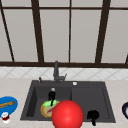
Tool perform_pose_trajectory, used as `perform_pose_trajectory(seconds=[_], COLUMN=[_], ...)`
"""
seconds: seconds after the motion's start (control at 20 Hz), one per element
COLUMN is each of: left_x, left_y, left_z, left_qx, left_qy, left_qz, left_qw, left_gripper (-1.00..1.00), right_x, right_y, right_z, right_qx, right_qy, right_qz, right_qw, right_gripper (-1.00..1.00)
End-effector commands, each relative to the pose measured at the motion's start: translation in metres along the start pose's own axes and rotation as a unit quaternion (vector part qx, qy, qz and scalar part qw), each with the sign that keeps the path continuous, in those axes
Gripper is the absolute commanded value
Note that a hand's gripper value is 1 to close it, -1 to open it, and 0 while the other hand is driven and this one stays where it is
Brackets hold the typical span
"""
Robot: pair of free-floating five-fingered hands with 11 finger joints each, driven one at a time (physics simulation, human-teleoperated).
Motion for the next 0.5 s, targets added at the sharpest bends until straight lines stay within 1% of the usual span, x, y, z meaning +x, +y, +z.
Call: perform_pose_trajectory(seconds=[0.0,0.05,0.1,0.25,0.45], left_x=[0.016,0.022,0.031,0.043,0.057], left_y=[0.004,0.006,0.010,0.019,0.020], left_z=[0.002,0.008,0.008,0.018,0.033], left_qx=[0.008,0.002,0.004,0.001,0.010], left_qy=[-0.007,-0.007,-0.008,-0.009,-0.020], left_qz=[-0.021,-0.016,-0.017,-0.017,-0.049], left_qw=[0.9997,0.9998,0.9998,0.9998,0.9986], left_gripper=[-1.00,-1.00,-1.00,-1.00,-1.00], right_x=[0.000,0.000,0.000,0.000,0.000], right_y=[0.000,0.000,0.000,0.000,0.000], right_z=[0.000,0.000,0.000,0.000,0.000], right_qx=[0.000,0.000,0.000,0.000,0.000], right_qy=[0.000,0.000,0.000,0.000,0.000], right_qz=[0.000,0.000,0.000,0.000,0.000], right_qw=[1.0000,1.0000,1.0000,1.0000,1.0000], right_gripper=[0.00,0.00,0.00,0.00,0.00])
